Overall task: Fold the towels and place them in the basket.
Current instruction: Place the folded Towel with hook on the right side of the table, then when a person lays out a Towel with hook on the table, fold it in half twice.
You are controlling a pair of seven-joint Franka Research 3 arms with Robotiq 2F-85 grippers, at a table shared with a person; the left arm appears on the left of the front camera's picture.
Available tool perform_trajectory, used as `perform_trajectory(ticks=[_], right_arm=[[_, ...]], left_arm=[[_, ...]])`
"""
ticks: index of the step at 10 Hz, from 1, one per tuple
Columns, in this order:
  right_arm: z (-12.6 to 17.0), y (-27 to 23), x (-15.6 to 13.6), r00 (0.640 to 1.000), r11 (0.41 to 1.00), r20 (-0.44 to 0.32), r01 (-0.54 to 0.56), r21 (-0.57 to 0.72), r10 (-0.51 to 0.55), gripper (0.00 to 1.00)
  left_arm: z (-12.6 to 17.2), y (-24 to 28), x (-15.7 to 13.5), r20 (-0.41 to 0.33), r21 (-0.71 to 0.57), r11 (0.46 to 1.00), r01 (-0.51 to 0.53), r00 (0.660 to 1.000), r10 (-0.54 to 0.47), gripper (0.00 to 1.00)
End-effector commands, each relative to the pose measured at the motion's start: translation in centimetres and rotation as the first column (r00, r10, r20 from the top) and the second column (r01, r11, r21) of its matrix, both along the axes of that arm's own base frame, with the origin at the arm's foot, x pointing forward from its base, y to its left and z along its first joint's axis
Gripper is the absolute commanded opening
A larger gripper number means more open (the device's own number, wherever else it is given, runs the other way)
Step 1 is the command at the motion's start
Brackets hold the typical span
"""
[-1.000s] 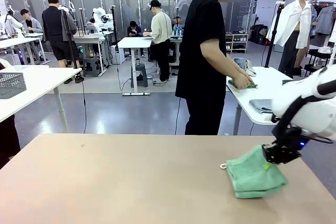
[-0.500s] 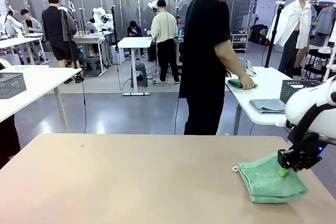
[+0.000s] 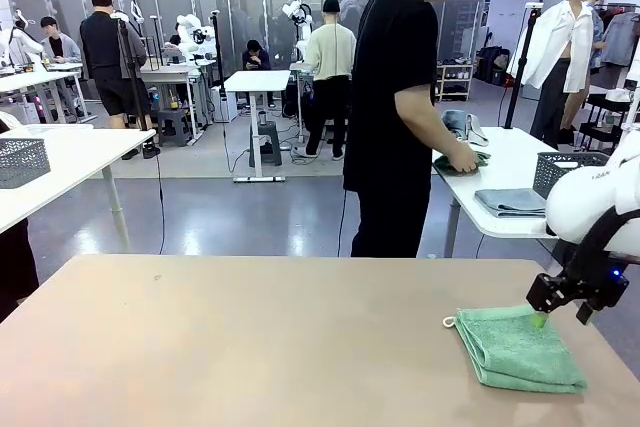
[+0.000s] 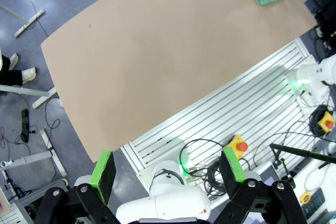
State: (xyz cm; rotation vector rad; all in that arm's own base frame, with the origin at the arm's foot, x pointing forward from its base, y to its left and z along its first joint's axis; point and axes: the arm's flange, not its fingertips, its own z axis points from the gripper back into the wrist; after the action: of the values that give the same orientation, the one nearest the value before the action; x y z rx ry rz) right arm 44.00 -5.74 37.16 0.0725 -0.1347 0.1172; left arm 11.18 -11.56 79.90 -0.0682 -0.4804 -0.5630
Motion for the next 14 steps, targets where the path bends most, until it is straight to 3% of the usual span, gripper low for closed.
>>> perform_trajectory(ticks=[1, 2, 3, 14], right_arm=[[0.4, 1.0, -0.7, 1.000, 1.000, -0.006, 0.021, -0.020, -0.021, 1.00], [-0.1, 1.5, 0.4, 0.998, 0.998, -0.005, 0.055, -0.026, -0.055, 1.00], [0.4, 0.2, -0.1, 1.000, 1.000, 0.004, -0.001, -0.001, 0.001, 1.00], [0.4, 0.2, -0.1, 1.000, 1.000, 0.004, -0.001, -0.001, 0.001, 1.00]], left_arm=[[0.3, -0.2, -1.2, 0.005, -0.011, 1.000, 0.022, 1.000, -0.022, 1.00], [0.3, -0.2, -1.2, 0.005, -0.011, 1.000, 0.022, 1.000, -0.022, 1.00], [0.3, -0.2, -1.2, 0.005, -0.011, 1.000, 0.022, 1.000, -0.022, 1.00], [0.3, -0.2, -1.2, 0.005, -0.011, 1.000, 0.022, 1.000, -0.022, 1.00]])
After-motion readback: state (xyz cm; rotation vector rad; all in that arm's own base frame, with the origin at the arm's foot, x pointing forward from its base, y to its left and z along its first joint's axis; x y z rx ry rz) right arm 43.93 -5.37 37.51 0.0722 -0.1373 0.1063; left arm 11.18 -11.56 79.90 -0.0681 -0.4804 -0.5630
